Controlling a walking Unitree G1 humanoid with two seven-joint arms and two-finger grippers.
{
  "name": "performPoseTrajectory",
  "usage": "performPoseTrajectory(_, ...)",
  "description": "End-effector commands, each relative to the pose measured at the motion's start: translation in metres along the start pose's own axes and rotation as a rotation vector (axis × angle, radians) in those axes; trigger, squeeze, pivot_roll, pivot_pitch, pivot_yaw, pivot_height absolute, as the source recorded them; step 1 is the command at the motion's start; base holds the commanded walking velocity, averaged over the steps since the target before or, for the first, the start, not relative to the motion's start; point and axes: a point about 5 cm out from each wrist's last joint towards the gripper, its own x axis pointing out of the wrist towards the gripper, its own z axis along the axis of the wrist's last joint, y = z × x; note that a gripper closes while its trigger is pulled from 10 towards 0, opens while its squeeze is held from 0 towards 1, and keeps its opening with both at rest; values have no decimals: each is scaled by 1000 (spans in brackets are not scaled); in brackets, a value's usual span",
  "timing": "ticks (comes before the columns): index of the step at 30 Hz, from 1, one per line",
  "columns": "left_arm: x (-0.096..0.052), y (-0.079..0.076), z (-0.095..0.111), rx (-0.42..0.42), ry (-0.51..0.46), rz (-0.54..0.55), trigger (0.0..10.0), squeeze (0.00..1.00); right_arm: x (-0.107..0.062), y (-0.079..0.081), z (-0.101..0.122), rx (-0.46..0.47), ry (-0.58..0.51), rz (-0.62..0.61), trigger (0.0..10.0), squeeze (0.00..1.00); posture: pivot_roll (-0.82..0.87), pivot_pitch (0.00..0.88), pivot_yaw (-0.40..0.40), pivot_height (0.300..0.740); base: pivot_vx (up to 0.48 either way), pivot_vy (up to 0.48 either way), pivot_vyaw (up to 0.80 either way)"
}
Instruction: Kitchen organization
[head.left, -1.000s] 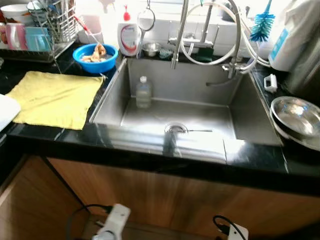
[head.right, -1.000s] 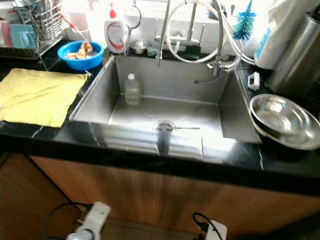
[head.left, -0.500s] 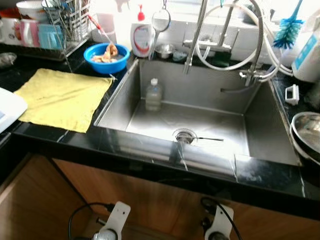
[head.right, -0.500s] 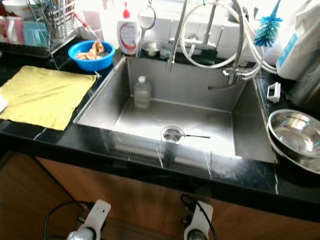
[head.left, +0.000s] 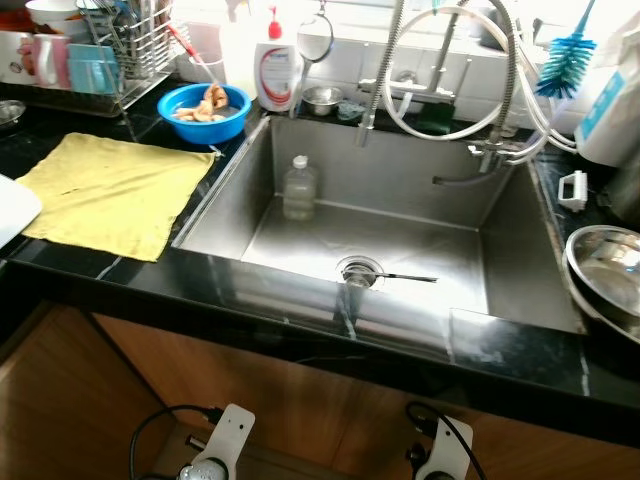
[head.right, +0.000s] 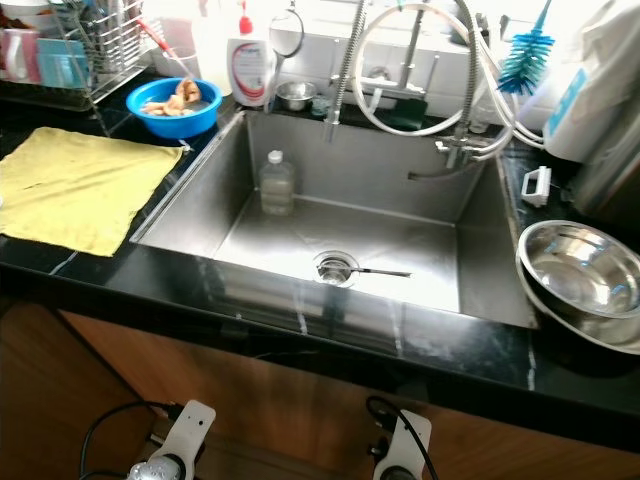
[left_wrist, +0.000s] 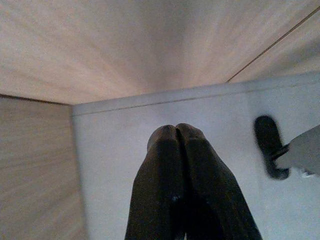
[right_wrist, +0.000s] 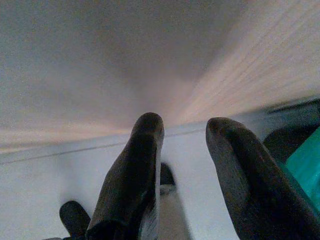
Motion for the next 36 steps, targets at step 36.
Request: performPoseTrajectory(36, -2, 5, -9, 34, 45, 36, 10000, 0, -88, -70, -72, -130, -277, 29, 10000, 0, -41, 57, -38, 740, 0, 0, 0)
